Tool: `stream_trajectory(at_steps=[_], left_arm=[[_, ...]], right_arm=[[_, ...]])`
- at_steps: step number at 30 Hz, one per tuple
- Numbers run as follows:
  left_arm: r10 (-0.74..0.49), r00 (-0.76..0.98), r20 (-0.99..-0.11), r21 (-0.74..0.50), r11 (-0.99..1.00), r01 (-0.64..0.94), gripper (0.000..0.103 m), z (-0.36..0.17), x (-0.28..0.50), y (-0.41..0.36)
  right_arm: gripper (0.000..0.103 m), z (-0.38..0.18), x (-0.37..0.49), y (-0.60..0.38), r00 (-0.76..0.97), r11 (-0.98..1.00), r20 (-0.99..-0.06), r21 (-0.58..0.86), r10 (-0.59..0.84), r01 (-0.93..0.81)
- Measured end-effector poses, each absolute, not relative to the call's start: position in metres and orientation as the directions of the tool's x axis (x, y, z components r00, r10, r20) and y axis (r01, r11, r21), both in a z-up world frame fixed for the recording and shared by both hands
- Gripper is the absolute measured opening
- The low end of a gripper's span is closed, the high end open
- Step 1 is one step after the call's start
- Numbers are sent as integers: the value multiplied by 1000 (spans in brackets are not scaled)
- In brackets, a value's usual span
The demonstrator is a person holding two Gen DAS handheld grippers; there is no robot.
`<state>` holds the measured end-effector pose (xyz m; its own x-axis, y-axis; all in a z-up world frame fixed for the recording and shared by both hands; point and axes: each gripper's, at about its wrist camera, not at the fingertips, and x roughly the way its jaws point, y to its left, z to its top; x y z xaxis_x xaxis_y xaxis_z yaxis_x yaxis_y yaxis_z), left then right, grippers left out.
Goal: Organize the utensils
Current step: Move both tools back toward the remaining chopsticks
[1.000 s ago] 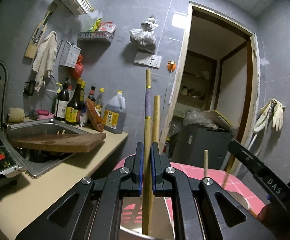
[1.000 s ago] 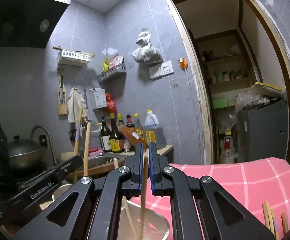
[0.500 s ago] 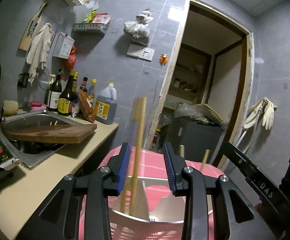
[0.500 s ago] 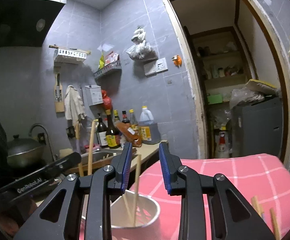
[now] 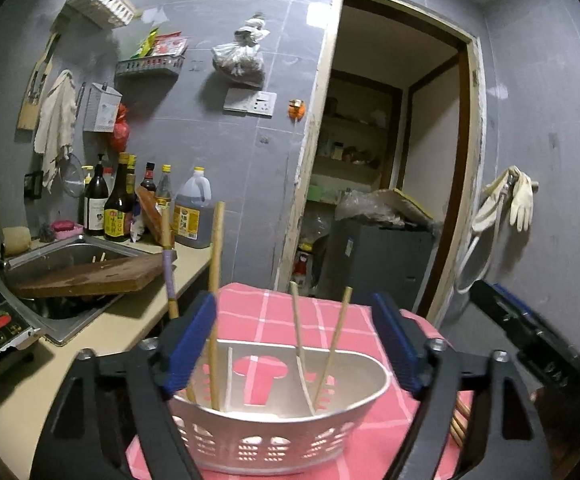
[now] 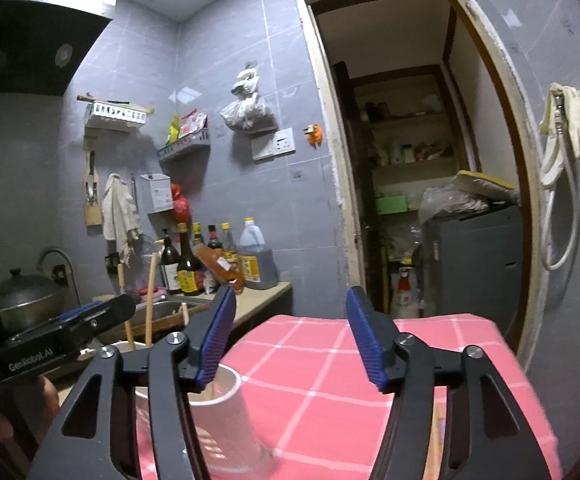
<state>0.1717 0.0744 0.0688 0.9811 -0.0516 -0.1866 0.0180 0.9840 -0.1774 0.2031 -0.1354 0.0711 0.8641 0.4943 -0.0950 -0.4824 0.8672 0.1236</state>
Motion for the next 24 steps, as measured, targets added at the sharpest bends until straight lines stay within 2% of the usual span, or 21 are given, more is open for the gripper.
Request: stream_trajectory(at_steps=[2, 5, 12, 24], left_arm=[[-61, 979, -192, -169, 985, 28, 87, 68, 171, 67], [-64, 979, -195, -160, 987, 33, 97, 66, 171, 55], [-91, 976, -199, -132, 989, 65, 101, 62, 171, 29], [-184, 954, -238, -102, 981, 164, 101, 49, 178, -26]], right_arm=[[76, 74, 199, -145, 874, 878, -97, 117, 475, -464], [80, 77, 194, -159, 896, 901, -107, 105, 431, -421], [103, 76, 182, -189, 924, 930, -116, 93, 364, -355], [103, 73, 168, -241, 952, 965, -157, 38, 263, -260]])
